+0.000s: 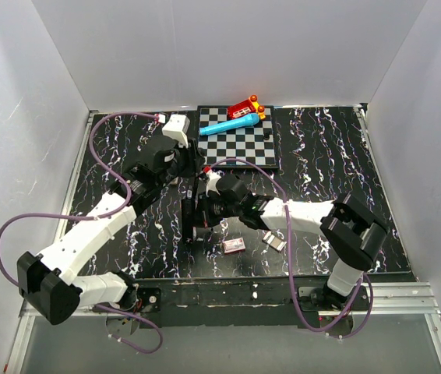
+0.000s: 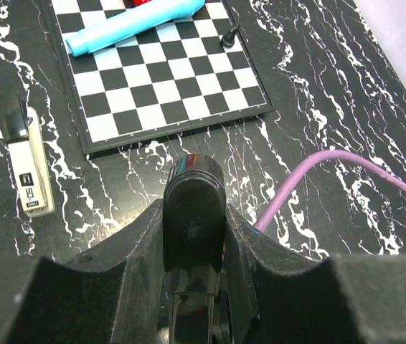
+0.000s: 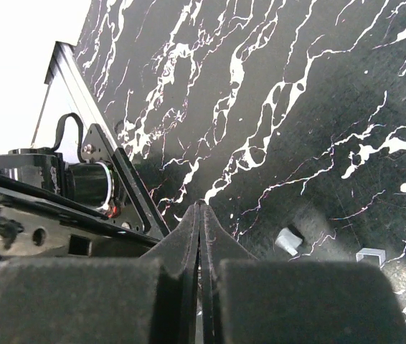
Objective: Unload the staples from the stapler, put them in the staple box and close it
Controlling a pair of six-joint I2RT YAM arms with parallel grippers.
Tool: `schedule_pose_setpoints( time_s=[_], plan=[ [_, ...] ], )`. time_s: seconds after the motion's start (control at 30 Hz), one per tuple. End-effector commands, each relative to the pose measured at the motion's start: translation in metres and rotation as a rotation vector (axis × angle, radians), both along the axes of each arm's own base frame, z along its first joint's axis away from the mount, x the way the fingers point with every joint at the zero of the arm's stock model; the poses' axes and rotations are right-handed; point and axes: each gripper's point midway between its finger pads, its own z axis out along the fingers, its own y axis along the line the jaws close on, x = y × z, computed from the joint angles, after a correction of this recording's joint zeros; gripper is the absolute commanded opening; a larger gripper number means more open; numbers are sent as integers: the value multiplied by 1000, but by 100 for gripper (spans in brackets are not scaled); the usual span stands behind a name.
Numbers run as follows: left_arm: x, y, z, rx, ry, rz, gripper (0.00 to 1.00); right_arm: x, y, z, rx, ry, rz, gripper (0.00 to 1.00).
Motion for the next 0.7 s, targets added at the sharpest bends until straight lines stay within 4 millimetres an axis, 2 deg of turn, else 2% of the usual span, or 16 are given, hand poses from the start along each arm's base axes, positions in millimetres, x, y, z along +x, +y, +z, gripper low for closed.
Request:
schedule_pose_setpoints(
  time_s=[0.0, 0.23, 0.67],
  plan=[
    [20, -10, 49, -114, -122, 25, 0, -8, 15, 25, 107, -31, 69, 1],
    [19, -11, 51, -114, -119, 16, 0, -3, 8, 25, 110, -38, 49, 1],
    [-24, 11, 85, -123, -156, -31, 0, 9, -9, 21, 72, -39, -29, 1]
  ],
)
